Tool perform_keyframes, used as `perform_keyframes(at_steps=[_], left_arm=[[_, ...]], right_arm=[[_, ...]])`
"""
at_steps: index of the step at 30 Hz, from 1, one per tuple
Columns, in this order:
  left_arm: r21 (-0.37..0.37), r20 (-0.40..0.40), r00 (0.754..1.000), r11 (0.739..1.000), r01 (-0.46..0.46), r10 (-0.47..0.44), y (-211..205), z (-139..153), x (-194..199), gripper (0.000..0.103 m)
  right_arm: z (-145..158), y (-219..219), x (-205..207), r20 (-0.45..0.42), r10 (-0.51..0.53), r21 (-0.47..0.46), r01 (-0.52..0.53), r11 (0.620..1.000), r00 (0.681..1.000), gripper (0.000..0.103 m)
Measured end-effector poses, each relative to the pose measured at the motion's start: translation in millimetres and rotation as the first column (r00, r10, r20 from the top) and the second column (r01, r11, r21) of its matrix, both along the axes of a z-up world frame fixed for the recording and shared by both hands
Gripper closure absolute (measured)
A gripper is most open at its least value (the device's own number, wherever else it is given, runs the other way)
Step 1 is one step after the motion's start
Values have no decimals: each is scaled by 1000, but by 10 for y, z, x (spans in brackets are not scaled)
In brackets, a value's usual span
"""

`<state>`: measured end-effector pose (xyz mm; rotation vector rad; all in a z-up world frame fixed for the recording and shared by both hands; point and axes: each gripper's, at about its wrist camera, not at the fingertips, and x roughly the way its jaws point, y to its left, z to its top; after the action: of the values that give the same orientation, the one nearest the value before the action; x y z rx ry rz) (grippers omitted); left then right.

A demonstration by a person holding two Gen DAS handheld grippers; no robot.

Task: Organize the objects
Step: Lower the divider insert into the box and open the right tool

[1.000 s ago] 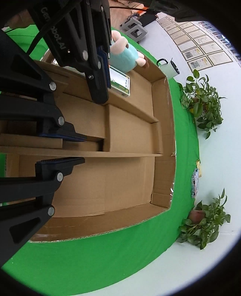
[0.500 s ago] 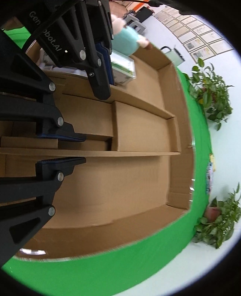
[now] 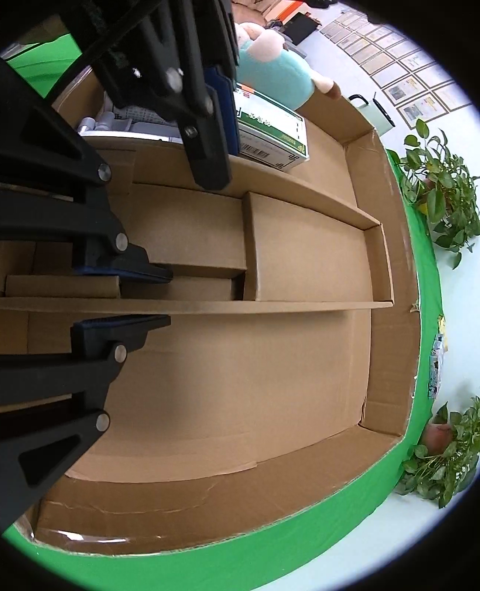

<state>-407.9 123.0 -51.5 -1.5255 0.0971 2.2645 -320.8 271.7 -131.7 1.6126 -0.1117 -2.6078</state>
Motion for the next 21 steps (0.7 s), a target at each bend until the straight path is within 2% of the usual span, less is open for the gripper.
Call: perform_keyframes(at_steps=[2,4,6,7,8,9,10,11,12,15,16,21], left_arm=[[-6,-24,1000,1000,-1,1,-23,60,55,78],[-12,-80,997,1000,-6,5,-66,176,156,75],[-5,-176,984,1000,-13,12,-127,357,282,57],[4,-234,972,1000,-26,26,-176,466,356,53],[20,-306,951,999,-40,44,-245,598,464,46],[32,-357,933,998,-47,55,-309,695,558,34],[40,-420,905,997,-59,71,-379,801,676,27],[44,-483,871,996,-79,90,-449,900,790,13],[52,-568,814,992,-112,122,-543,1011,963,2],[82,-687,702,979,-185,190,-761,1152,1309,0],[88,-696,689,976,-199,203,-828,1161,1391,0],[92,-700,671,963,-255,245,-1043,1026,1716,0]], right_arm=[[4,11,0,-2,-8,-9,8,1000,1000,87],[19,19,17,-13,-16,-13,16,1000,1000,86],[91,7,91,-60,-14,4,14,1000,998,80],[135,-2,134,-88,-12,20,14,1000,996,67],[182,-4,189,-121,-5,29,9,1000,993,44],[226,-4,252,-153,3,19,0,1000,988,33],[279,8,330,-188,7,1,-7,1000,982,24],[323,14,391,-217,10,-8,-11,1000,976,23],[377,20,476,-248,12,-7,-14,1000,969,23],[482,49,642,-307,-1,-12,-3,1000,952,22],[517,65,706,-326,-12,-22,5,1000,945,22],[582,80,905,-354,-34,-54,16,998,935,21]])
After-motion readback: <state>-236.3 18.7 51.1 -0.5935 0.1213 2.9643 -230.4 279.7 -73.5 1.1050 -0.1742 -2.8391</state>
